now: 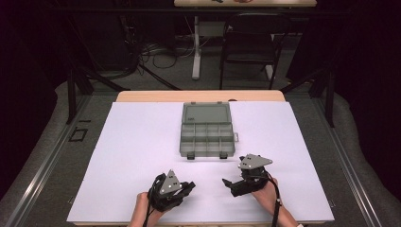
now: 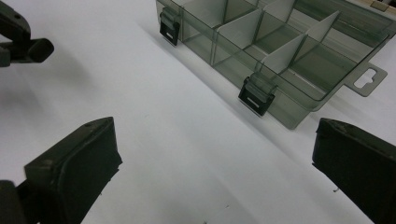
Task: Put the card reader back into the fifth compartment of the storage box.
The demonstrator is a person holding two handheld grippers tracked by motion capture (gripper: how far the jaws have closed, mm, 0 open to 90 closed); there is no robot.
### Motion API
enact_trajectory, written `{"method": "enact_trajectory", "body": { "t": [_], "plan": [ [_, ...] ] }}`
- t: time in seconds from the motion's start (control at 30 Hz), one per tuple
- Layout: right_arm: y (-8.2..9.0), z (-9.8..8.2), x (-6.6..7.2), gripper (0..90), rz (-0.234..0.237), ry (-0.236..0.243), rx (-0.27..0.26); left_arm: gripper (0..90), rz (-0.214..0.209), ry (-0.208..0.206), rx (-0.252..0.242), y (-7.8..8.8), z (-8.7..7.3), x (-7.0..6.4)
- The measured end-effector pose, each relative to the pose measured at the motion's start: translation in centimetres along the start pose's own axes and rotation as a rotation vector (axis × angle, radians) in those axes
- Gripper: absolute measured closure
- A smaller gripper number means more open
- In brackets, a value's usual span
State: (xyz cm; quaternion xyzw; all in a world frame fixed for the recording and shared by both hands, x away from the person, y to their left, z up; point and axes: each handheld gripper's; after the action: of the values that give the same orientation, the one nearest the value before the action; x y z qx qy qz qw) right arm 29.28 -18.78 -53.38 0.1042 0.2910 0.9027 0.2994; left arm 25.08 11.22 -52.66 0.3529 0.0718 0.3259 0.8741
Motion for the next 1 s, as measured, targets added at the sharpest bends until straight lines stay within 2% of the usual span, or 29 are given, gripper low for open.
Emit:
{"method": "enact_trajectory", "body": {
  "t": [0.23, 0.57, 1.0],
  "plan": [
    [0.0, 0.0, 0.0, 0.0, -0.002, 0.002, 0.003, 73.1, 0.016, 0.018, -0.022, 0.1, 0.4, 1.0],
    [-0.1, 0.0, 0.0, 0.0, 0.000, 0.003, 0.002, 73.0, 0.035, 0.017, -0.035, -0.2, 1.0, 2.1],
    [-0.1, -0.2, -0.1, 0.0, -0.003, -0.003, 0.005, 73.0, 0.069, 0.040, -0.063, 0.0, 1.8, 3.7]
  ]
}}
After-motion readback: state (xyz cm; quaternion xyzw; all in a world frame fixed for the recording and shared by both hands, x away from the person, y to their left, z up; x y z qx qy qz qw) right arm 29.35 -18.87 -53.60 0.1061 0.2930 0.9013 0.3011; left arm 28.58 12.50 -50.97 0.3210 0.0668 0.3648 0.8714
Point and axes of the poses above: each handheld gripper's, and its own axes: y roughly backward along the jaws, z roughly out of its top, x roughly to its left, and after that the axes turned 7 degrees about z, right-handed
